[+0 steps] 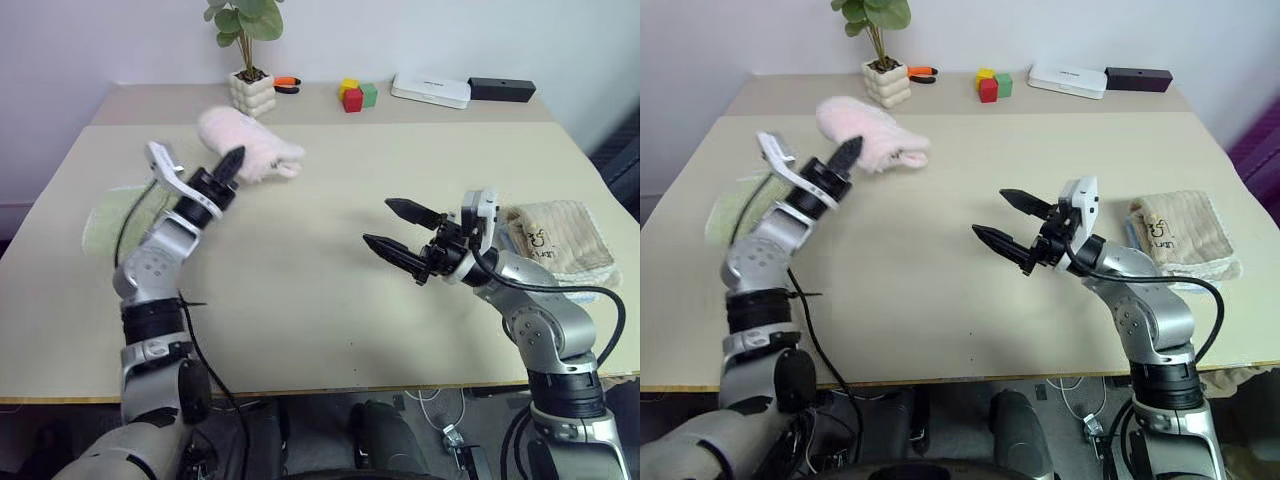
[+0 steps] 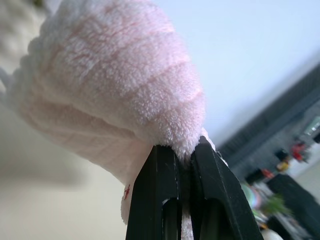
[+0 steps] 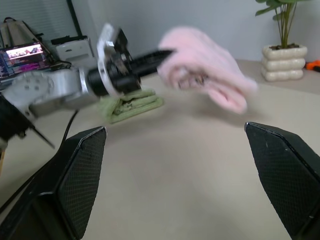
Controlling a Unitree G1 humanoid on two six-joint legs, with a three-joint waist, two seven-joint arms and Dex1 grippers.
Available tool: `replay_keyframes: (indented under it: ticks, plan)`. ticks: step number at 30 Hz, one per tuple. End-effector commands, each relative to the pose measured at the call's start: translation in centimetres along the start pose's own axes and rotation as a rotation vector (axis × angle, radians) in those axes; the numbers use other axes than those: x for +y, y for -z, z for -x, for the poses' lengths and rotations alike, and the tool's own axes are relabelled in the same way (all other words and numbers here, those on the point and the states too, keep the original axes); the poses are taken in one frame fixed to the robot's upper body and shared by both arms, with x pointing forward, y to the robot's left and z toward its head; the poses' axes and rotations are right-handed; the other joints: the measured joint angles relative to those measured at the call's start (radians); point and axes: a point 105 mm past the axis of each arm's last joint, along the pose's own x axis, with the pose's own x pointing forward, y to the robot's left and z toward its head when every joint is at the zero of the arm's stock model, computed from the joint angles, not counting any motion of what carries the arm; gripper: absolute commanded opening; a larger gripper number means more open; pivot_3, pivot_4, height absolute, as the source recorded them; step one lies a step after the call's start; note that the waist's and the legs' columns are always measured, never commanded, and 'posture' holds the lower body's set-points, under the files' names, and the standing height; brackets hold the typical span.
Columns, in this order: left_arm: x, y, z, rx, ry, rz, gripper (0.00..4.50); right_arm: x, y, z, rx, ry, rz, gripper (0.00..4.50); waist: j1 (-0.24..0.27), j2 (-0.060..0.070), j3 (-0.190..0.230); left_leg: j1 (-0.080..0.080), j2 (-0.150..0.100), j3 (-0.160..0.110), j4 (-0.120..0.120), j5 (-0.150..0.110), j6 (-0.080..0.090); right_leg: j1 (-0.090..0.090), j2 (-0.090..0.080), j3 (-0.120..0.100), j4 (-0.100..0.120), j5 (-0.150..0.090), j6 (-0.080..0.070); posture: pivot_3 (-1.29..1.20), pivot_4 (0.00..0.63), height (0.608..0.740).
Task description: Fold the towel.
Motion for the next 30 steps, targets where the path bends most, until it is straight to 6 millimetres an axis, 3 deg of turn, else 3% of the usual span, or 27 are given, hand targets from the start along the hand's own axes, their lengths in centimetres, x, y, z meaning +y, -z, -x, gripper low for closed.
replay_keyframes:
  ticks: [1, 4, 7, 11, 16, 22, 28, 30]
  plan:
    - [-0.4, -4.0, 0.7, -0.101, 0.015, -0.071, 0.08, 0.6, -1.0, -0.4, -0.036, -0.044, 0.024, 4.5, 0.0, 0.0, 0.0, 0.0, 0.0, 0.0, 0.0, 0.0, 0.0, 0.0, 0.0, 0.0, 0.0, 0.0, 0.0, 0.0, 0.15, 0.735]
    - [0.2, -6.3, 2.4, -0.149, -0.032, -0.101, 0.08, 0.2, -1.2, 0.0, -0.023, -0.05, 0.035, 4.5, 0.0, 0.0, 0.0, 0.0, 0.0, 0.0, 0.0, 0.0, 0.0, 0.0, 0.0, 0.0, 0.0, 0.0, 0.0, 0.0, 0.15, 0.735]
    - [0.7, -7.1, 3.9, -0.154, -0.066, -0.122, 0.08, -0.4, -1.1, 0.4, -0.005, -0.045, 0.039, 4.5, 0.001, 0.0, 0.0, 0.0, 0.0, 0.001, 0.0, 0.0, 0.0, 0.0, 0.0, 0.0, 0.0, 0.0, 0.0, 0.0, 0.15, 0.735]
    - [1.8, -9.3, 7.9, -0.206, -0.136, -0.15, 0.08, -1.3, -1.4, 0.3, -0.004, -0.038, 0.038, 4.5, -0.003, 0.0, 0.0, 0.0, 0.0, 0.001, 0.0, 0.0, 0.0, 0.0, -0.001, 0.0, 0.0, 0.0, 0.0, 0.0, 0.15, 0.735]
    - [2.5, -11.0, 9.9, -0.288, -0.175, -0.133, 0.08, -1.2, -1.1, -0.1, 0.002, -0.051, 0.03, 4.5, 0.005, -0.001, 0.0, 0.0, 0.001, 0.0, 0.0, 0.0, 0.0, 0.0, -0.001, 0.0, 0.001, 0.0, 0.0, 0.0, 0.15, 0.735]
    - [4.4, -10.8, 11.5, -0.271, -0.194, -0.133, 0.08, -1.5, -1.5, -0.7, 0.007, -0.079, 0.035, 4.5, 0.0, -0.001, 0.0, 0.001, 0.001, 0.001, 0.001, 0.0, 0.0, 0.0, -0.001, 0.0, 0.001, 0.0, 0.0, 0.0, 0.15, 0.735]
    - [5.7, -8.5, 13.4, -0.215, -0.118, 0.027, 0.08, -1.3, -1.8, -0.7, 0.006, -0.081, 0.046, 4.5, -0.002, -0.001, 0.0, 0.0, 0.001, 0.001, 0.0, 0.0, 0.0, 0.0, -0.001, 0.0, 0.001, 0.0, 0.0, 0.0, 0.15, 0.735]
    - [8.2, -7.6, 15.5, -0.165, -0.238, 0.048, 0.08, -1.4, -1.6, -0.2, 0.021, -0.066, 0.049, 4.5, -0.006, -0.001, 0.0, 0.0, 0.001, 0.002, 0.0, 0.0, 0.0, -0.001, -0.001, 0.0, 0.001, 0.0, 0.0, 0.0, 0.15, 0.735]
